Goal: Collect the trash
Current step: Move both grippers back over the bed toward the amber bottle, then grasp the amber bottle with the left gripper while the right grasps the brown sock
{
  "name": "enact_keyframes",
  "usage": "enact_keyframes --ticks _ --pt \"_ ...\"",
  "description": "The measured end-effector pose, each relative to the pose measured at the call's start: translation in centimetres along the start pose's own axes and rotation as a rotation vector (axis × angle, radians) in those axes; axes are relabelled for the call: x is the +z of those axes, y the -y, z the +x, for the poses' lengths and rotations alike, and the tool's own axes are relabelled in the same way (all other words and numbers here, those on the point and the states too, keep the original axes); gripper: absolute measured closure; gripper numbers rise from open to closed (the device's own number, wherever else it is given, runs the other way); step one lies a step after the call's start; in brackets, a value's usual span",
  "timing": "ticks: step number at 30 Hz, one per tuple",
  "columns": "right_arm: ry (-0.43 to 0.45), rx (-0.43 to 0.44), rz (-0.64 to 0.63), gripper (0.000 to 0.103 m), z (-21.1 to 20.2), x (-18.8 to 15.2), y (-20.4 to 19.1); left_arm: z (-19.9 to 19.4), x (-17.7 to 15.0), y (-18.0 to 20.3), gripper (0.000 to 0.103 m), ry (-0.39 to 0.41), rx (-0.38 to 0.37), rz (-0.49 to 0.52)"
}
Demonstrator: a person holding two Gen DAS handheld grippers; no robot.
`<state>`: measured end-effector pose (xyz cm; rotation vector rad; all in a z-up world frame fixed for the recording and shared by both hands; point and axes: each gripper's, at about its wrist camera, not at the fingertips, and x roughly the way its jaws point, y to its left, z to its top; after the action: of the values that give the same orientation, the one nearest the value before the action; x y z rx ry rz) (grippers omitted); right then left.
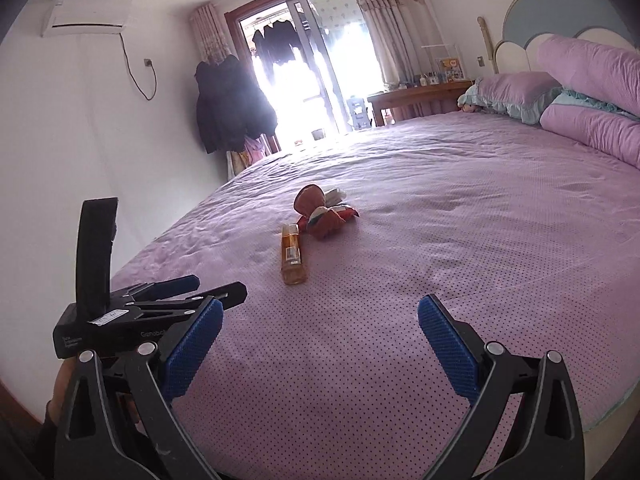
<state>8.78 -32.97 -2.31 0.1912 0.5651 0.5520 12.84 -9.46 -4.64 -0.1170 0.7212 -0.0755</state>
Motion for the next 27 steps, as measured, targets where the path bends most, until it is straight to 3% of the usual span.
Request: enact_keyframes --ticks 9,18,21,24,27 --pt "-0.063 0.052 -0.022 0.008 3.6 0.4 0.4 6.8 2.3 -0.2 0.004 -0.052 0.04 -0.046" --pt "-0.081 0.077 -0.006 0.008 5.1 1.3 1.6 12.3 4.8 -0.8 0.004 -0.124 0.15 -0.147" --pt "-0.088 0.078 -0.014 0.008 5.3 1.4 1.5 13.0 4.9 -0.9 0.005 -0.133 0.173 -0.14" --pt "-0.103 0.081 -0.001 0.008 5.8 1.6 1.6 12.7 4.8 -1.2 0.013 -0.119 0.187 -0.148" --pt "-0.114 0.093 0.014 0.008 6.2 1.6 1.6 11.8 4.8 -2.0 0.039 -0.096 0.158 -0.179"
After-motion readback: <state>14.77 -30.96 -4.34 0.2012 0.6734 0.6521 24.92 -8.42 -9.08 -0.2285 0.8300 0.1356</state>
